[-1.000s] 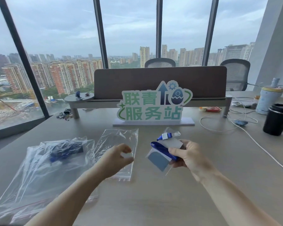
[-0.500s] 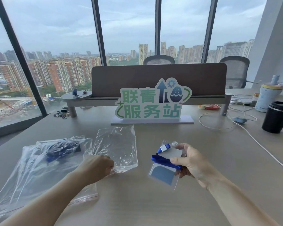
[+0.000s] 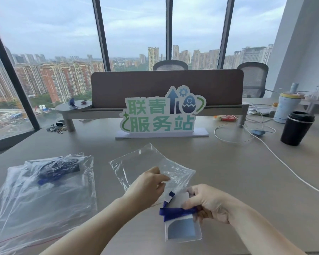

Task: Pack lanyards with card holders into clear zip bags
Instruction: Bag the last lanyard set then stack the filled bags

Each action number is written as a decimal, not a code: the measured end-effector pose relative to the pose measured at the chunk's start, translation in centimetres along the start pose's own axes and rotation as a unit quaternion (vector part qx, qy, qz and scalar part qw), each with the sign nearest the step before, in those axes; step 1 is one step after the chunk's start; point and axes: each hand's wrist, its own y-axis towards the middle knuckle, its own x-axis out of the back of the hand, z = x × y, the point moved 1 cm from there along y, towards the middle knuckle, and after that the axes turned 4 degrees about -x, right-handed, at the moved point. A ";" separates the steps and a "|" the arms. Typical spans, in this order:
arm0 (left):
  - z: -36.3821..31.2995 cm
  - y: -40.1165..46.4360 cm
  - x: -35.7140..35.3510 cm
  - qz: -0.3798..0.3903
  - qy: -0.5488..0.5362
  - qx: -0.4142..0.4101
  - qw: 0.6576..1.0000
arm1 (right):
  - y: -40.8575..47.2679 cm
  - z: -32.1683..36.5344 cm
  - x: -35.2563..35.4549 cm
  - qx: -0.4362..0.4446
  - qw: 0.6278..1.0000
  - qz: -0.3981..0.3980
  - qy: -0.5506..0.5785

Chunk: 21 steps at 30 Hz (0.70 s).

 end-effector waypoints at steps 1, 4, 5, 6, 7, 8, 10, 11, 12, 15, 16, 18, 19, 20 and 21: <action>-0.3 0.0 -0.2 0.002 0.001 -0.002 1.000 | 0.2 -0.1 -0.2 -0.007 1.000 -0.003 0.004; -0.6 -0.2 -0.5 0.009 -0.013 -0.002 1.000 | 1.1 0.0 -0.3 -0.007 0.995 -0.088 0.040; -0.6 -0.2 -0.5 0.010 -0.020 0.001 1.000 | 1.6 0.0 -0.2 -0.001 0.989 -0.132 0.064; -0.6 -0.3 -0.5 0.009 -0.026 0.002 1.000 | 2.0 -0.1 -0.1 0.008 0.981 -0.168 0.093; -0.6 -0.3 -0.6 0.007 -0.027 0.002 1.000 | 2.4 -0.1 -0.2 0.020 0.972 -0.193 0.130; -0.7 -0.3 -0.6 0.004 -0.025 0.001 1.000 | 2.7 0.1 -0.4 0.033 0.964 -0.201 0.170; -0.9 -0.3 -0.7 -0.007 -0.019 -0.001 1.000 | 3.1 0.6 -1.3 0.037 0.959 -0.168 0.227; -1.0 -0.2 -0.7 -0.016 -0.019 0.001 1.000 | 3.1 0.8 -1.6 0.027 0.963 -0.146 0.225; -0.9 -0.2 -0.6 -0.023 -0.021 0.008 0.999 | 2.8 1.0 -1.8 0.014 0.971 -0.143 0.193; -0.6 -0.4 0.0 -0.028 -0.013 0.025 0.999 | 2.1 1.0 -0.1 0.031 0.961 -0.268 0.068; -0.6 -0.6 0.1 -0.029 -0.012 0.020 0.999 | 2.1 0.9 0.9 0.053 0.944 -0.322 0.041; -0.7 -1.0 0.3 -0.024 -0.013 0.011 1.000 | 2.6 0.6 2.2 0.081 0.925 -0.371 0.006; -0.7 -1.1 0.3 -0.019 -0.014 0.008 1.000 | 3.0 0.6 2.3 0.075 0.930 -0.360 -0.004; -0.7 -1.2 0.2 -0.013 -0.013 0.006 1.000 | 3.5 0.5 2.0 0.061 0.940 -0.336 -0.007; -0.8 -1.2 0.3 -0.007 -0.009 0.003 1.000 | 4.1 0.5 1.7 0.048 0.949 -0.313 -0.004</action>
